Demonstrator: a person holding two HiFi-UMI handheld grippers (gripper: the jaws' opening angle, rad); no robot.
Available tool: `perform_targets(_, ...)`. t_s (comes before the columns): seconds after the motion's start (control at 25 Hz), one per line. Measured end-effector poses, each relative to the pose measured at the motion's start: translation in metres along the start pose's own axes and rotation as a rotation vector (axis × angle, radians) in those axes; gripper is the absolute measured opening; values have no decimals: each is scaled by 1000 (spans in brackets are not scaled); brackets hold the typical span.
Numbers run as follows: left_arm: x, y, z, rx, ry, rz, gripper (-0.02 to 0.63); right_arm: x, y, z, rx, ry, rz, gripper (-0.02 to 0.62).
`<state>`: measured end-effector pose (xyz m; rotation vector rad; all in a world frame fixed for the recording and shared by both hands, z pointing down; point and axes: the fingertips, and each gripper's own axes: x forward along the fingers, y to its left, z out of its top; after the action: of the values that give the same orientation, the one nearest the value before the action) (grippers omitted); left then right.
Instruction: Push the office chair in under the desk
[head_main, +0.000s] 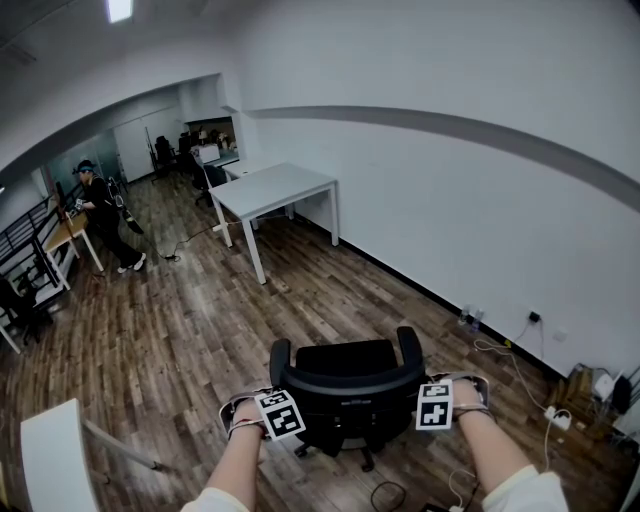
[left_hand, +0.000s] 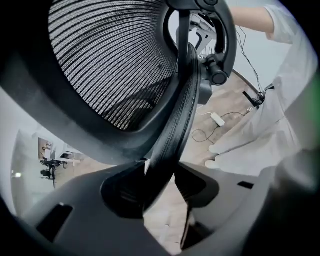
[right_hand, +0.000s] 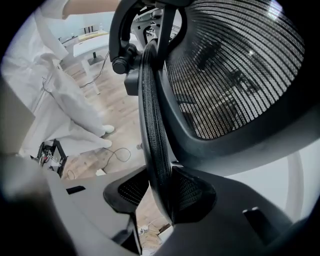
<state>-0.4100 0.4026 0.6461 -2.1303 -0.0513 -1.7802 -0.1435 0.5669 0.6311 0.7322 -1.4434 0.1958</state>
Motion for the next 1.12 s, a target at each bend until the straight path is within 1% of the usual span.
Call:
perform_targets(0.08, 1, 4, 1, -5, 4, 11, 187, -1, -3, 2, -5, -4, -9, 161)
perform_targets(0.24, 2, 8, 11, -6, -15, 11, 187, 6, -12, -8, -3, 6, -32, 161)
perform_targets(0.4, 5, 16, 19, -5, -26, 6, 187, 3, -23, -9, -24, 8, -30, 160)
perform_targets(0.52, 8, 24, 24, -4, -23, 14, 190, 6, -31, -11, -36, 2, -46, 160)
perform_targets(0.6, 12, 32, 27, 17, 1, 36, 190, 8, -39, -13, -37, 0, -58, 160)
perform_targets(0.68, 18, 42, 30, 66, 54, 67, 190, 12, -48, -16, -37, 4, -64, 158)
perform_targets(0.72, 22, 46, 31, 87, 80, 76, 197, 14, -54, -18, -38, 5, -67, 158)
perform_targets(0.76, 26, 50, 33, 94, 94, 79, 218, 16, -58, -18, -40, 6, -69, 158)
perform_targets(0.84, 30, 62, 39, 66, 83, 75, 225, 20, -68, -19, -42, 8, -71, 156)
perform_targets(0.88, 31, 70, 43, 49, 68, 72, 217, 22, -74, -20, -42, 12, -70, 155)
perform_targets(0.92, 33, 77, 46, 41, 55, 67, 186, 25, -81, -21, -40, 18, -67, 153)
perform_targets(1.12, 40, 102, 57, 68, 43, 23, 173, 41, -112, -27, -32, 53, -49, 152)
